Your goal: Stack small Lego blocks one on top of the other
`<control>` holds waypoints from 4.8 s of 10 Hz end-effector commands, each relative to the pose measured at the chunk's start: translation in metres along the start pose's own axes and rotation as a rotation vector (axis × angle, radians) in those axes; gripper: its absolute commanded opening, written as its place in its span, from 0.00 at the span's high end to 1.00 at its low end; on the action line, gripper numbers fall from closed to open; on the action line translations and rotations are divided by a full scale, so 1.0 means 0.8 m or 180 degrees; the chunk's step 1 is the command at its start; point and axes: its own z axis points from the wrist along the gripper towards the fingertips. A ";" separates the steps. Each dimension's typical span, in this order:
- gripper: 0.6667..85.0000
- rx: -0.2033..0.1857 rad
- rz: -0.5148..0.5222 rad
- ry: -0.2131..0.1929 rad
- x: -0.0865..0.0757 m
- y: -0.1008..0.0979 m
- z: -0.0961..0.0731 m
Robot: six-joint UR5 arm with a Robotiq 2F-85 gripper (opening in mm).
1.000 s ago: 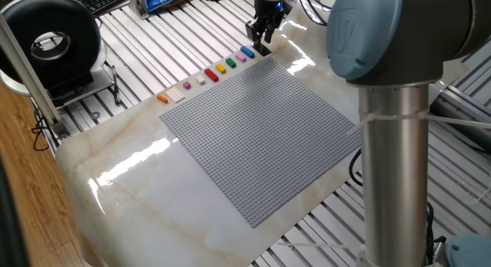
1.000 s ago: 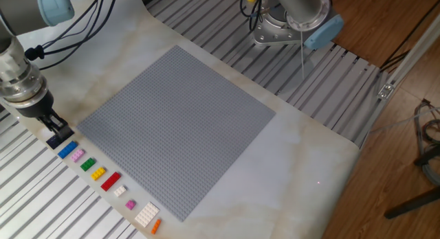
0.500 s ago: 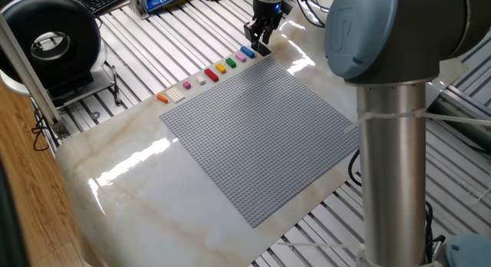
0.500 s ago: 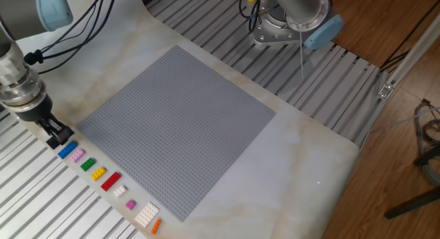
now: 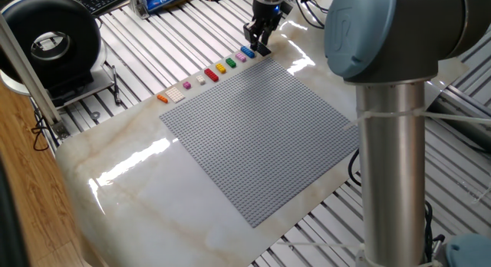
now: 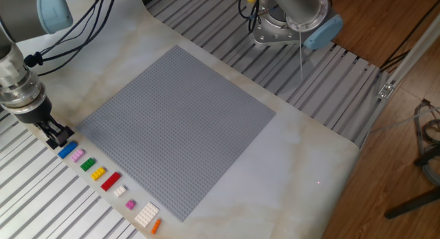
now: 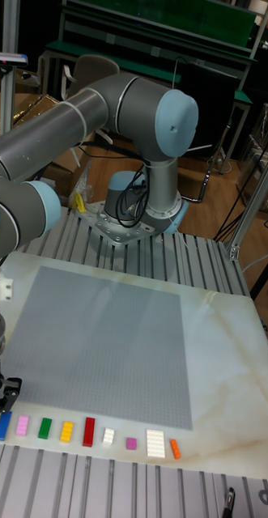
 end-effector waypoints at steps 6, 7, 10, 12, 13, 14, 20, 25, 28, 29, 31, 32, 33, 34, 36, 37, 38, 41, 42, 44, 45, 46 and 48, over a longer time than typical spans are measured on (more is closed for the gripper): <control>0.48 -0.0099 0.0051 -0.0138 -0.009 0.002 0.005; 0.48 -0.0114 0.0043 -0.0143 -0.009 0.002 0.004; 0.60 -0.0197 0.0075 -0.0141 -0.010 0.009 0.002; 0.66 -0.0206 0.0077 -0.0166 -0.012 0.007 0.002; 0.71 -0.0172 0.0078 -0.0170 -0.013 0.004 0.002; 0.74 -0.0143 0.0085 -0.0164 -0.012 0.001 0.002; 1.00 0.0129 0.0266 0.0016 -0.006 -0.008 -0.007; 1.00 0.0153 0.0300 0.0054 -0.003 -0.006 -0.010; 1.00 0.0189 0.0354 0.0140 0.007 -0.002 -0.023; 1.00 0.0234 0.0388 0.0177 0.010 0.000 -0.027; 1.00 0.0243 0.0472 0.0217 0.016 0.013 -0.036; 1.00 0.0230 0.0512 0.0211 0.019 0.021 -0.039; 1.00 0.0235 0.0550 0.0199 0.021 0.028 -0.042; 1.00 0.0260 0.0563 0.0183 0.021 0.033 -0.048; 1.00 0.0266 0.0554 0.0104 0.020 0.039 -0.055; 1.00 0.0167 0.0627 0.0072 0.023 0.058 -0.055; 1.00 0.0055 0.0669 0.0063 0.026 0.080 -0.058; 1.00 0.0046 0.0722 -0.0001 0.042 0.118 -0.057; 1.00 0.0047 0.0735 -0.0065 0.044 0.129 -0.051; 1.00 0.0034 0.0789 -0.0099 0.052 0.148 -0.043; 1.00 0.0021 0.0791 -0.0069 0.059 0.155 -0.040; 1.00 0.0025 0.0786 -0.0025 0.067 0.158 -0.038; 1.00 0.0031 0.0802 0.0053 0.083 0.166 -0.032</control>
